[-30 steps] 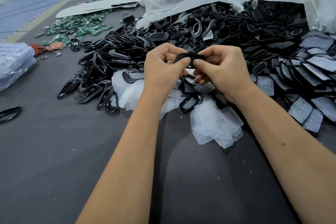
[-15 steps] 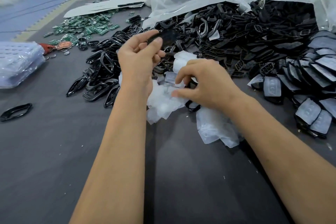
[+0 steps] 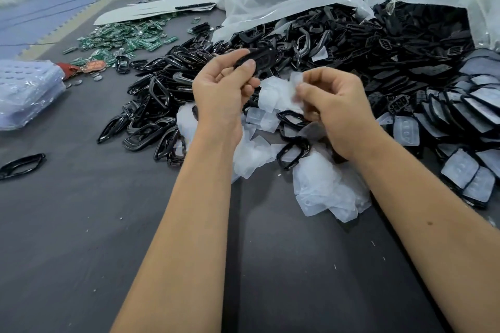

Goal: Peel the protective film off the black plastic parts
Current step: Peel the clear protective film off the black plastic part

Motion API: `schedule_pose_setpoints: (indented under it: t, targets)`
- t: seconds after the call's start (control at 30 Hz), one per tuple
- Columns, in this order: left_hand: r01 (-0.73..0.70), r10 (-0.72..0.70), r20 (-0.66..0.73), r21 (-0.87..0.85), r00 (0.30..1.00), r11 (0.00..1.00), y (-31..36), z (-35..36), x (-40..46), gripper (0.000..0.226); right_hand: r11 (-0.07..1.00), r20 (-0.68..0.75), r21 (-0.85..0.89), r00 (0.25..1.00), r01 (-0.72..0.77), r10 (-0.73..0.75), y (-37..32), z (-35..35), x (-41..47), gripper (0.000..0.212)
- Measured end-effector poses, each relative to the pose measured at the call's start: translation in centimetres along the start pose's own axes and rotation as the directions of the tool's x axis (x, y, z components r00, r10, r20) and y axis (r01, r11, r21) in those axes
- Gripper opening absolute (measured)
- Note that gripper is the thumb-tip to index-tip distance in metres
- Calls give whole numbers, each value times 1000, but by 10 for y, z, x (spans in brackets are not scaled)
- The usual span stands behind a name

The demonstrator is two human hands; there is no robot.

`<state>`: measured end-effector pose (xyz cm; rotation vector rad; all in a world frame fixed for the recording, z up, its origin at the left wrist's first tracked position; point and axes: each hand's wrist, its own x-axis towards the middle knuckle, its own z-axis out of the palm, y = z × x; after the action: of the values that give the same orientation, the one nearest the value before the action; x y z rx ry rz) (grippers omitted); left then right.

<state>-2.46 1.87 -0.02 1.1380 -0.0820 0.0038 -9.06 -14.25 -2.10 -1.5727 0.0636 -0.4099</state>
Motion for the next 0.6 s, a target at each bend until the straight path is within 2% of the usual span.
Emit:
schedule_pose_setpoints:
  t: [0.07,0.13,0.4,0.6]
  targets:
    - [-7,6,11,62,1000,998,-6,5,-2,18,984,-21,162,997,-75,80,1,-4,2,13]
    - [1,-3,25,108,1000,994,-11,9,-3,19,967,-12,234,994,-101,107,2,-7,4,21]
    - [-37,34,18,240,999,970,-24,15,-6,22,956,59,263,991,-129,118,-2,-8,1,29]
    - [-61,52,38,297,998,953,-28,16,-8,24,950,86,268,986,-162,144,-1,-5,3,23]
